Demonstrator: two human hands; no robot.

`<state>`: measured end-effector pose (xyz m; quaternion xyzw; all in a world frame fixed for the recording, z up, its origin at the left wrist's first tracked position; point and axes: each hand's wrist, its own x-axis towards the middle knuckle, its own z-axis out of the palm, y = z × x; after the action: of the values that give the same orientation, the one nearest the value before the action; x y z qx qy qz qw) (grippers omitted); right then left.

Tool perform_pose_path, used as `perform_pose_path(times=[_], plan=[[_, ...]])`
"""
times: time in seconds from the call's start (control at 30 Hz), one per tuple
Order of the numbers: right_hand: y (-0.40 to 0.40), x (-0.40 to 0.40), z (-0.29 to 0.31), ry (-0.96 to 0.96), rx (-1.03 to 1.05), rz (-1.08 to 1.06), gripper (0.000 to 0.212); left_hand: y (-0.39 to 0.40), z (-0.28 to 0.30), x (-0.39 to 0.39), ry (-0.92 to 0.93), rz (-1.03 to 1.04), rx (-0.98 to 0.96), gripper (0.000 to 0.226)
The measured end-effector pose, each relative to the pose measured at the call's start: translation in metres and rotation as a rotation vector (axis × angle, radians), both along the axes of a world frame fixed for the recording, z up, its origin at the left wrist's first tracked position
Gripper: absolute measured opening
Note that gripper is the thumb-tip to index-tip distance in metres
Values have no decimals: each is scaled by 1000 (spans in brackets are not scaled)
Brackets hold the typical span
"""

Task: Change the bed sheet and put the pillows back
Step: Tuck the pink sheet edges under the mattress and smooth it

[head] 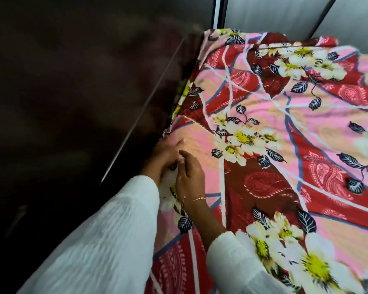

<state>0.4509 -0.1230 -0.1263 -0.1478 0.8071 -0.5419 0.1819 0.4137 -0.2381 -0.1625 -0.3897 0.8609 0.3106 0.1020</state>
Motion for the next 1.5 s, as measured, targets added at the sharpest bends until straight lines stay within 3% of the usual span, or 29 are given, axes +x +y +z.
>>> perform_pose_path(times=[0.1, 0.17, 0.27, 0.37, 0.57, 0.77, 1.0, 1.1, 1.2, 1.27, 1.37, 1.43, 1.5], plan=[[11, 7, 3, 218, 133, 90, 46, 13, 19, 31, 128, -225, -445, 40], [20, 13, -10, 306, 288, 239, 43, 27, 15, 72, 233, -284, -571, 32], [28, 24, -13, 478, 507, 423, 41, 68, 4, 141, 315, -178, -533, 37], [33, 39, -12, 532, 692, 714, 53, 104, -2, 197, 165, -10, -478, 52], [36, 103, -16, 766, 751, 957, 53, 135, -11, 267, -11, 308, -402, 63], [10, 108, -31, 887, 853, 1068, 51, 129, -9, 266, -52, 423, -394, 70], [-3, 119, -34, 875, 848, 995, 41, 156, -7, 319, 152, 494, -588, 41], [13, 151, -18, 764, 810, 854, 43, 184, -4, 362, 167, 704, -501, 44], [46, 210, 0, 719, 704, 853, 43, 199, 1, 391, 87, 980, -279, 41], [68, 244, 5, 659, 655, 917, 47, 201, 5, 399, 23, 1062, -20, 35], [76, 258, 1, 501, 791, 1061, 50, 198, 3, 405, 236, 1159, 413, 23], [71, 258, 3, 603, 854, 1170, 39, 194, 1, 410, 313, 1157, 435, 23], [64, 258, 8, 698, 852, 1265, 33, 188, -2, 413, 293, 1090, 266, 30]])
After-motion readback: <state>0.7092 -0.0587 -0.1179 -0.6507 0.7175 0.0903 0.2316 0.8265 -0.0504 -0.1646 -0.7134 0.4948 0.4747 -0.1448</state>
